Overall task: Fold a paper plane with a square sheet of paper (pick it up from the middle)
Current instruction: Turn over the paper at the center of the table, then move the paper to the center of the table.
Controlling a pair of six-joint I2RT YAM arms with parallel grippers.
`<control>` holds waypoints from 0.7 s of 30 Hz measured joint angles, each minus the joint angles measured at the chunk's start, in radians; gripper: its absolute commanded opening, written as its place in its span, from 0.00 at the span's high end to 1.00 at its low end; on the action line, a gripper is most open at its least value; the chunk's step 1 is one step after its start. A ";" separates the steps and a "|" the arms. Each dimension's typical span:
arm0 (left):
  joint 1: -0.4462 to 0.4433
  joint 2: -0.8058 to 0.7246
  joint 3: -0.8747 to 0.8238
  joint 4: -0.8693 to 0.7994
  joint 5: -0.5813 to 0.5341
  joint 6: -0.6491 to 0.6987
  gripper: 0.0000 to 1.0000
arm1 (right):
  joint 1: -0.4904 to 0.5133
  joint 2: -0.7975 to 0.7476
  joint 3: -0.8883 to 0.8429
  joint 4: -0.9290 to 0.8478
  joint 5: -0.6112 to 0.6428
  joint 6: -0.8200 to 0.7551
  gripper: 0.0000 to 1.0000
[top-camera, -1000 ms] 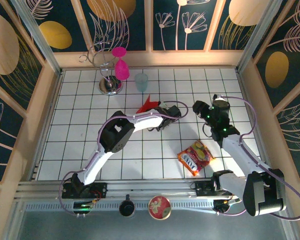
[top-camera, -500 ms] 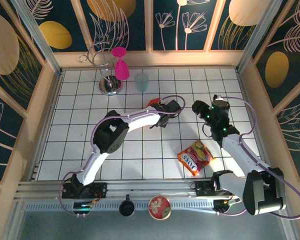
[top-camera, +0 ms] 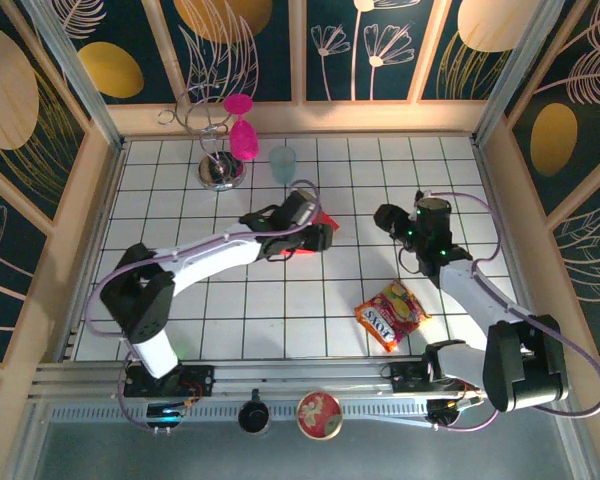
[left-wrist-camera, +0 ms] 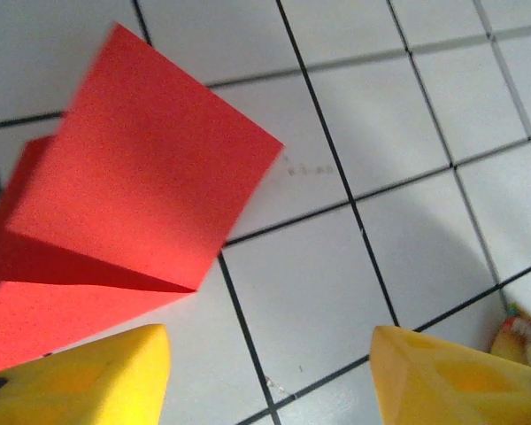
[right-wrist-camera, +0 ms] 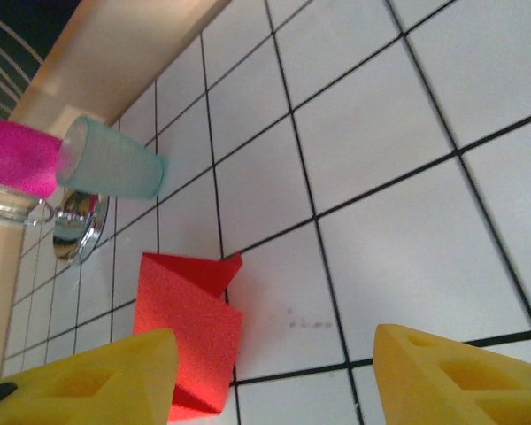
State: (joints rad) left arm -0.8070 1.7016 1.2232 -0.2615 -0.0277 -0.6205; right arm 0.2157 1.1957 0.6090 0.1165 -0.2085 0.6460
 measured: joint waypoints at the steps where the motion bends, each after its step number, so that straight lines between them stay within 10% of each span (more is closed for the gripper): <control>1: 0.028 -0.023 -0.033 0.026 0.014 -0.008 0.36 | 0.016 0.013 0.002 0.006 -0.008 0.005 0.37; 21: 0.193 0.173 -0.113 0.232 0.163 -0.076 0.38 | 0.227 0.242 0.027 0.190 -0.078 0.151 0.34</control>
State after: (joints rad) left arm -0.6136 1.8744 1.1107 -0.0296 0.1352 -0.6968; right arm 0.4423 1.4380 0.6357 0.3065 -0.2863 0.7967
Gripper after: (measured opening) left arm 0.620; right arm 0.667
